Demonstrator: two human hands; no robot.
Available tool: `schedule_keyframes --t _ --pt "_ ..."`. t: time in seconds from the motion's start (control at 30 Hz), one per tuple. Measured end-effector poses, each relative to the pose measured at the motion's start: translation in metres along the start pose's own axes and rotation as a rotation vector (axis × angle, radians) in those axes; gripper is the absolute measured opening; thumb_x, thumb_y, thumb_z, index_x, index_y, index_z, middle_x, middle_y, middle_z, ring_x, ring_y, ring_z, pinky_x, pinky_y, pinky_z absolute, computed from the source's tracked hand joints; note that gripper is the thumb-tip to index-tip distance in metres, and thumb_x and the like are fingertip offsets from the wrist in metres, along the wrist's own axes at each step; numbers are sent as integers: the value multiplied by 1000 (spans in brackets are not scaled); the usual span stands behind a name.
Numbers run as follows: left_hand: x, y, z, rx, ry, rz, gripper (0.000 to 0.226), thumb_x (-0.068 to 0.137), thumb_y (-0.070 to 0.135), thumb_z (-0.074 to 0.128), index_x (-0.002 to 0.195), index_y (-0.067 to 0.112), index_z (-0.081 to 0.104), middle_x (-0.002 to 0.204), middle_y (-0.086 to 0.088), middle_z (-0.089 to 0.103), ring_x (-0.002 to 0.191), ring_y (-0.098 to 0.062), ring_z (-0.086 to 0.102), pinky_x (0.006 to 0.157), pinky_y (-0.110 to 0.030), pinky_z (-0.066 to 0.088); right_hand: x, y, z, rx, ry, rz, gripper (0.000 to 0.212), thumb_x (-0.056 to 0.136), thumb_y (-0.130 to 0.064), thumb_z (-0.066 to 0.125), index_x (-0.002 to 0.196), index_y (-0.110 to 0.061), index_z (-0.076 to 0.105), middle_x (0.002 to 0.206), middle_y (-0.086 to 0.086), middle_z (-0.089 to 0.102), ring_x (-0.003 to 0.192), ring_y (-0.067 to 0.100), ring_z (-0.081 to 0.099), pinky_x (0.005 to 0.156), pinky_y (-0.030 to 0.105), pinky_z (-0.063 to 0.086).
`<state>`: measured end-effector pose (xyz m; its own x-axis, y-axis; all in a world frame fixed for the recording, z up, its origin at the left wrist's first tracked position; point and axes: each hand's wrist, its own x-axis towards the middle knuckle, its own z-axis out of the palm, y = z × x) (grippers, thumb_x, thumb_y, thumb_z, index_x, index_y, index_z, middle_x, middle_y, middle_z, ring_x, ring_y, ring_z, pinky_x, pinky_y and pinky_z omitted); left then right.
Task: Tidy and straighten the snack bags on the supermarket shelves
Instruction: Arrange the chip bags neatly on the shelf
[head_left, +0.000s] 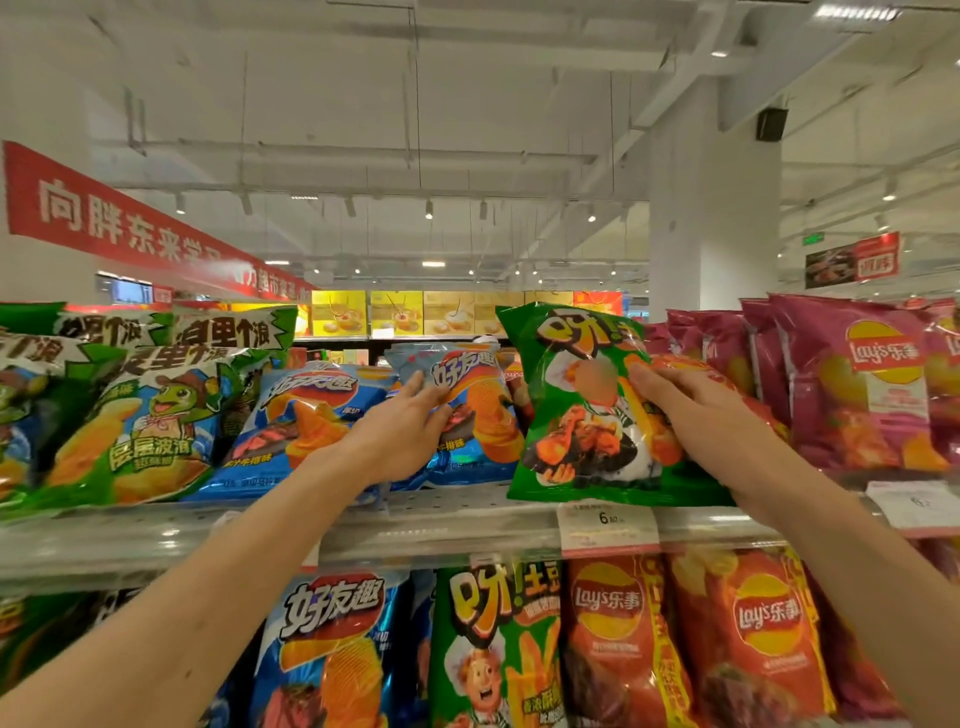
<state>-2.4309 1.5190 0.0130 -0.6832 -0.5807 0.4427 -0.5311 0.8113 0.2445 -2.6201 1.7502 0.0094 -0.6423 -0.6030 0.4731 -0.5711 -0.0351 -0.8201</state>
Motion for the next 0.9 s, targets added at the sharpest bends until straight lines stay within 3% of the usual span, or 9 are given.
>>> schedule_keyframes --t 0.07,0.13,0.27,0.4,0.5,0.63,0.77,0.83,0.9 --pt "-5 -1 -6 -52 21 0 54 107 45 41 158 30 31 171 -2 9 151 -30 29 118 -45 33 -2 -1 3 9 -3 -20 65 85 -75 52 134 -33 57 112 -14 69 98 7 66 76 27 49" --pt "-17 -7 -14 -101 99 18 54 104 45 50 154 29 38 166 -2 27 146 -28 38 117 -47 37 -5 -3 9 15 -3 -40 60 88 -73 51 133 -34 57 110 -16 67 98 5 64 76 26 47" --pt "-58 -22 -26 -347 279 41 36 99 38 60 134 29 58 129 12 62 111 -7 63 94 -33 53 -14 -7 25 21 -9 -83 80 74 -82 49 139 -36 55 117 -18 65 104 6 64 96 38 52" --pt "-113 -44 -31 -522 368 17 16 97 38 64 112 31 65 104 18 70 97 -2 67 84 -24 52 -38 -17 48 60 -2 -108 87 65 -87 49 137 -38 54 118 -18 66 104 6 65 93 35 53" --pt "-158 -71 -34 -578 442 -9 11 96 39 64 106 34 65 101 22 70 94 0 68 86 -32 55 -68 -27 74 106 2 -136 68 73 -79 53 129 -40 57 116 -22 66 104 2 65 84 26 51" --pt "-227 -117 -40 -626 509 -94 10 98 40 65 107 37 65 101 23 71 94 0 69 89 -37 57 -114 -38 121 105 -3 -136 67 78 -77 50 134 -39 54 123 -21 62 108 -5 58 81 21 46" --pt "-308 -172 -48 -727 562 -237 23 91 49 68 108 33 67 99 11 74 95 -8 71 91 -47 57 -171 -53 186 78 -22 -113 66 81 -76 47 137 -41 50 128 -20 61 115 3 59 85 24 47" --pt "-350 -201 -53 -754 579 -297 19 92 46 69 107 34 68 99 7 75 93 -8 72 88 -46 59 -199 -63 222 61 -30 -115 67 86 -69 47 145 -36 47 125 -21 59 106 -13 57 80 9 44" --pt "-391 -231 -61 -769 609 -360 16 92 48 69 104 39 69 100 10 75 93 -8 72 88 -45 58 -227 -75 259 58 -49 -96 60 92 -59 49 146 -32 46 112 -26 54 83 -30 53 62 -2 41"
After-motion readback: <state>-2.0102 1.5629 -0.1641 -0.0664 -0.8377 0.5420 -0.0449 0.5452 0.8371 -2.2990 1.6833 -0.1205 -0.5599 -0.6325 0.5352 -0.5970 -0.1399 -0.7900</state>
